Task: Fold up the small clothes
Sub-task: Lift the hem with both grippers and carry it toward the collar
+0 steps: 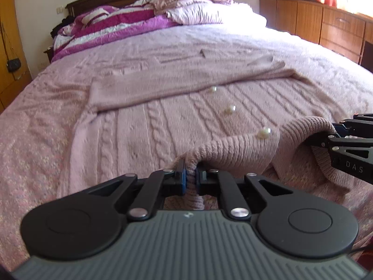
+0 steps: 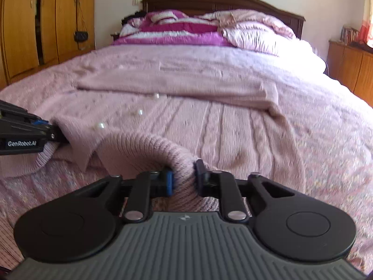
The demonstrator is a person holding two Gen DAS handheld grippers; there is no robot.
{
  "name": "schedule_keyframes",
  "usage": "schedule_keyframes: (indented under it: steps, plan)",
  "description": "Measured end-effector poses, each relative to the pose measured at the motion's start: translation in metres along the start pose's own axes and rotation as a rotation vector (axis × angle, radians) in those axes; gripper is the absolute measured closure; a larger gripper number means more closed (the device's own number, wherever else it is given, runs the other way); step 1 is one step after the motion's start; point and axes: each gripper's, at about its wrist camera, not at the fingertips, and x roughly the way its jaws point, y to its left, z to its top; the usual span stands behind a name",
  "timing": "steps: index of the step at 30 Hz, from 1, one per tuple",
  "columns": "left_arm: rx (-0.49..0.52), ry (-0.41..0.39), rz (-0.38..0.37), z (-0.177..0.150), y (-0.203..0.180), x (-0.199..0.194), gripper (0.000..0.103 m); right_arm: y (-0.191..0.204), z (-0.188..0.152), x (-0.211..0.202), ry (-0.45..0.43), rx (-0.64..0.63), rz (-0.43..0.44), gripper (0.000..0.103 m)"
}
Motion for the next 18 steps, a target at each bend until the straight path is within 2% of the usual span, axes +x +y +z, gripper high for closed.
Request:
schedule_keyframes:
  steps: [6, 10, 18]
  plan:
    - [-0.053, -0.08, -0.006, 0.028, 0.012, -0.011, 0.094, -0.017, 0.025, -0.006, -0.075, 0.082, 0.039, 0.089]
    - [-0.086, -0.129, -0.004, 0.047, 0.019, -0.012, 0.094, -0.022, 0.045, -0.001, -0.107, 0.09, 0.048, 0.089]
    - [-0.124, -0.158, 0.012, 0.075, 0.031, 0.001, 0.094, -0.028, 0.08, 0.016, -0.126, 0.121, 0.057, 0.089]
